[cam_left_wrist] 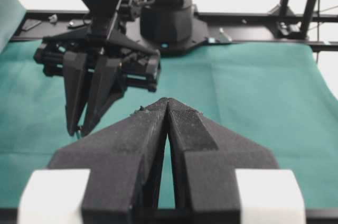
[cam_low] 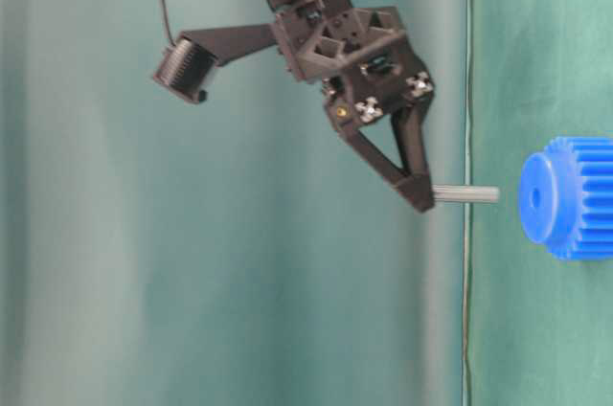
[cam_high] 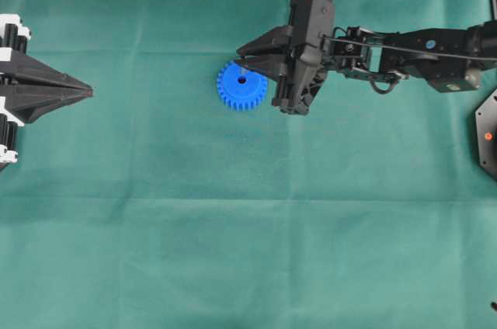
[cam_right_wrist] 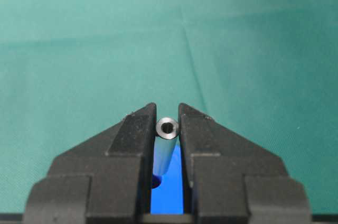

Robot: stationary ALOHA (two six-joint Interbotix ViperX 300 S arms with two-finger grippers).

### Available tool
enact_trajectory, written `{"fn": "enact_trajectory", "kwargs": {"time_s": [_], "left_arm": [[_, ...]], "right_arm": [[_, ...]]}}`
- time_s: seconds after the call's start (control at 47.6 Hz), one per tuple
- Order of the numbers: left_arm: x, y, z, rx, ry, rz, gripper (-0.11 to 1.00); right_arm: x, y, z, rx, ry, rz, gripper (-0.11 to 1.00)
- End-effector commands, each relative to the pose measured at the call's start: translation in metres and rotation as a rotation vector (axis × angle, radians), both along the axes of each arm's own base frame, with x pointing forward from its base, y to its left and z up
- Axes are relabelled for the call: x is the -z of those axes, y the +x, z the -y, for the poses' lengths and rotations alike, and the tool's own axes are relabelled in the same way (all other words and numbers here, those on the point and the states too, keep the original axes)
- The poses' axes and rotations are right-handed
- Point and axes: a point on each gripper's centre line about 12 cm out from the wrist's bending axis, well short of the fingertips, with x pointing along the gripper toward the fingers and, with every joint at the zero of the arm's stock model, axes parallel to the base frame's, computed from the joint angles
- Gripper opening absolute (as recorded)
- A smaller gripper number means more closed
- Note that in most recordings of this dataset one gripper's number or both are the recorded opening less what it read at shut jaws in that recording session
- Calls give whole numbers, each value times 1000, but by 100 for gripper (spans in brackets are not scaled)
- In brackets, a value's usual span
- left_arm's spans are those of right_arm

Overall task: Insert the shaft placed at a random location into the center hole of the medium gear at another random location.
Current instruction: 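Align the shaft over the gear's center hole and press it down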

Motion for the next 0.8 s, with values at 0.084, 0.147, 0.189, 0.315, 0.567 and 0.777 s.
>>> {"fn": "enact_trajectory", "kwargs": {"time_s": [0.084,0.147,0.189,0.315,0.567,0.777], "left_arm": [[-4,2,0,1,1,6,0],[-4,2,0,2,0,5,0],[-4,2,0,2,0,5,0],[-4,2,0,2,0,3,0],[-4,2,0,2,0,3,0],[-4,2,0,2,0,3,0]], "right_arm": [[-2,9,1,-4,-19,40,14],[2,9,1,-4,-17,39,14],[5,9,1,-1,-13,37,14],[10,9,1,-1,-10,28,14],[13,8,1,1,-6,19,14],[3,7,0,-1,-10,34,14]]}}
